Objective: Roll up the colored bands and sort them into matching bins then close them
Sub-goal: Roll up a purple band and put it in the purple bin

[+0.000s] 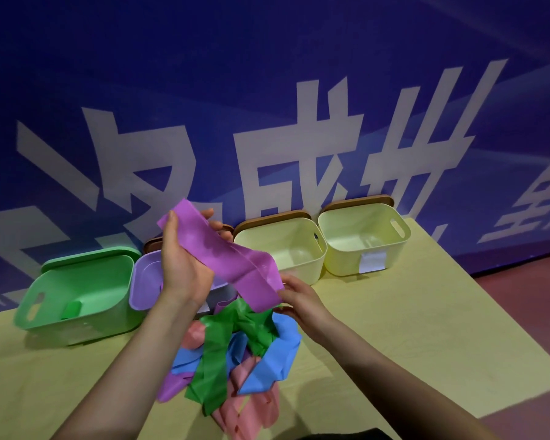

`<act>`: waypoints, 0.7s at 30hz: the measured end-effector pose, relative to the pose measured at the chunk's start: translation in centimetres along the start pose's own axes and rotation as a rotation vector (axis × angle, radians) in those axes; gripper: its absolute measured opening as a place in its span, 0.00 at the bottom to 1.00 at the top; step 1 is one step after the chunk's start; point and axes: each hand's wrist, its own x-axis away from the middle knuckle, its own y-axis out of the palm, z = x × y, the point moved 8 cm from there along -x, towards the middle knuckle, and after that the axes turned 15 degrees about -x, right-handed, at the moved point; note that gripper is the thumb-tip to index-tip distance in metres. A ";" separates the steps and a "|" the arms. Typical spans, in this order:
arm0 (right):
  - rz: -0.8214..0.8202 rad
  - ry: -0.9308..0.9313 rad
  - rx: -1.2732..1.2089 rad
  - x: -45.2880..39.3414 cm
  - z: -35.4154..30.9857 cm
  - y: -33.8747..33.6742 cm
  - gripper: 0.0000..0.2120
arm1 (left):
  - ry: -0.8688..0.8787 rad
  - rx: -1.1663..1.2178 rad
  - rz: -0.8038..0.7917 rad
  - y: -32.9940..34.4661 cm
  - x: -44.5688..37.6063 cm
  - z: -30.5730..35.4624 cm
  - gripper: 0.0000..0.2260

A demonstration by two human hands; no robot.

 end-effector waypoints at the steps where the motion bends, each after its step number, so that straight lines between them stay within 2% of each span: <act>1: 0.004 -0.043 0.068 0.2 -0.4 0.1 0.23 | -0.006 0.022 0.008 -0.2 0.0 0.0 0.21; 4: 0.022 -0.230 0.249 0.6 -1.9 0.5 0.19 | -0.021 0.045 0.003 -0.1 0.0 -0.1 0.21; 6: -0.020 -0.353 0.323 1.2 -3.0 1.8 0.14 | -0.038 0.053 -0.007 0.3 0.1 -0.5 0.20; 7: -0.051 -0.410 0.377 1.6 -3.4 2.6 0.15 | -0.046 0.066 -0.009 0.5 0.1 -0.6 0.20; 9: -0.091 -0.495 0.485 2.3 -3.9 4.2 0.19 | -0.059 0.106 -0.005 0.8 0.0 -1.1 0.19; 13: -0.065 -0.686 0.671 3.2 -5.2 6.3 0.35 | -0.085 0.144 0.034 1.2 -0.2 -2.0 0.17; 15: -0.057 -0.683 0.657 2.9 -5.3 6.5 0.37 | -0.100 0.161 0.035 1.5 0.0 -2.5 0.16; 17: -0.015 -0.593 0.583 2.2 -5.3 6.0 0.36 | -0.105 0.153 0.059 1.4 0.1 -3.0 0.15; 21: -0.015 -0.468 0.480 1.0 -4.6 5.1 0.27 | -0.076 0.065 0.095 0.0 -0.1 -3.5 0.14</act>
